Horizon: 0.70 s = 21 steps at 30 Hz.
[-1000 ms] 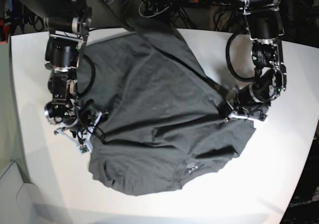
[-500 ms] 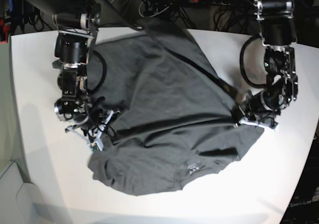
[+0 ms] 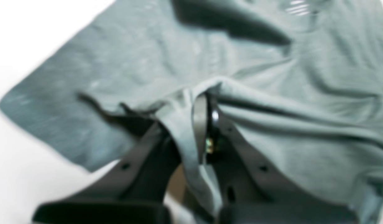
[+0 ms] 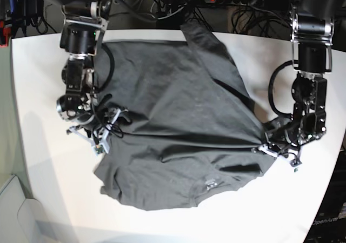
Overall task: Layout the t-shirt on the table in an organized manner, then fold the t-shirt properly
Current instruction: 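Hold the shirt with both grippers and pull them apart to flatten, then lift the shirt with both grippers and drag it toward the right gripper's side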
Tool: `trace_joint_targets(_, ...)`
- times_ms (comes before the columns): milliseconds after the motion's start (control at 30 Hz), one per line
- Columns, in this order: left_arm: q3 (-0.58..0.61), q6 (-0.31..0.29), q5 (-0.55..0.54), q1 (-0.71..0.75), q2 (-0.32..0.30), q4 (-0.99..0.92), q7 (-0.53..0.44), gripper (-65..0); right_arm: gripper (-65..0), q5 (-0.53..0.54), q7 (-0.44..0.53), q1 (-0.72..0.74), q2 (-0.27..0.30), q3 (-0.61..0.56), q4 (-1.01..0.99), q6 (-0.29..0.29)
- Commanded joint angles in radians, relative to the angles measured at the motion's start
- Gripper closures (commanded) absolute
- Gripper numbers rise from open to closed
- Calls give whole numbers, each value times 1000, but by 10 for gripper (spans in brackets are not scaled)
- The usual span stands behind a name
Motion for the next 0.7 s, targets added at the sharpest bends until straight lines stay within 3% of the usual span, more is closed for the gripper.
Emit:
trace_joint_targets(0,-4,0,22,-41,-16,15,-16,-5,0,-3,-10,5,7,-2,41,3)
trace_joint_targets(100,-4,-3,90,-69,-16,15,-13,-5,0,-2,-67,-41,7,-3,126,8)
trace_joint_targets(200,-4,-55,133,-87,-10,15,-13,-5,0,-2,-110,-97,4,-3,190,8)
trace_joint_targets(433,-4,-121,269,-164,15,15,-13,-5,0,0,-122,-232,-36,-100,330,8)
trace_joint_targets(667,-3,-224,424,-219,70,15,-13,-5,0,-2,-191,-329,-128,-230,469,8)
